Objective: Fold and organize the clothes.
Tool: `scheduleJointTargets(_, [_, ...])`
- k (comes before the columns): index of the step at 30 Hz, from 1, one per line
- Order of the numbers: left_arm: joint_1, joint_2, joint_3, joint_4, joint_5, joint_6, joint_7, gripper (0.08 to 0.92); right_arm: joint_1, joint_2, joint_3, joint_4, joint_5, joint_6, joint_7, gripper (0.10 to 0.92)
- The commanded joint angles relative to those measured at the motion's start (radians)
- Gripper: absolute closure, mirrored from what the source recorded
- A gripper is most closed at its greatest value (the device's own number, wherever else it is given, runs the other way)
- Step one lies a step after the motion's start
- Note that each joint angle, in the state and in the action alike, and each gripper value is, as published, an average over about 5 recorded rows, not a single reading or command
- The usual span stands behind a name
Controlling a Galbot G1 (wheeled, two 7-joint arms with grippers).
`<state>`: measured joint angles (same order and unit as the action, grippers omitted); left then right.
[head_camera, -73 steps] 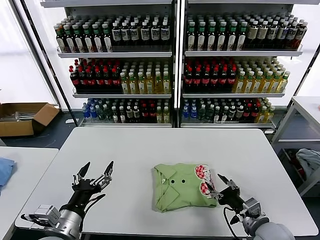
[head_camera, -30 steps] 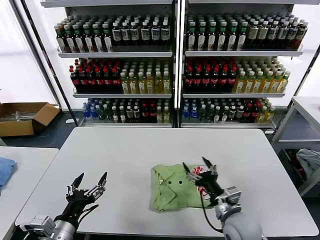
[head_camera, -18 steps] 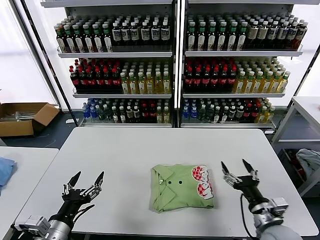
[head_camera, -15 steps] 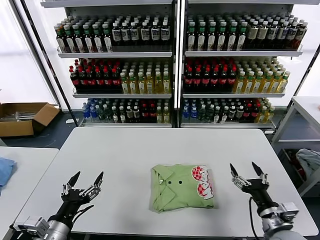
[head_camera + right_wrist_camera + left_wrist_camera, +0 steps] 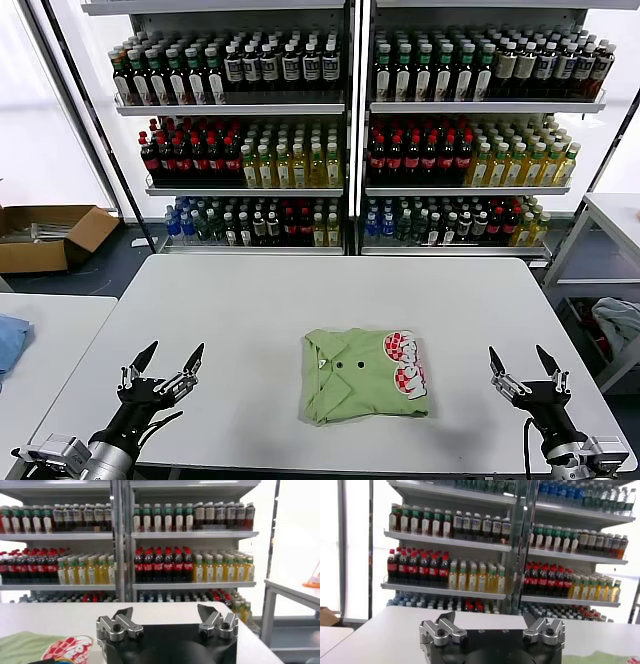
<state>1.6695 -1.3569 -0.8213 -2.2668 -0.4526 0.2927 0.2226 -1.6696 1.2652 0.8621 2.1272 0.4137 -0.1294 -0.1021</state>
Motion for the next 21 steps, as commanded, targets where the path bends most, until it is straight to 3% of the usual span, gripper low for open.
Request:
scheduleJointTargets(1, [-0.004, 0.001, -0.006, 0.011, 0.0, -0.011, 0.029, 0.177, -0.047, 0.042, 0.035, 0.005, -0.045, 0.018, -0.007, 0.203])
scheduleJointTargets(21, [-0.023, 0.001, -0.002, 0.022, 0.007, -0.015, 0.044, 0.177, -0.098, 0.043, 0.132, 0.016, 0.01, 0.033, -0.03, 0.203])
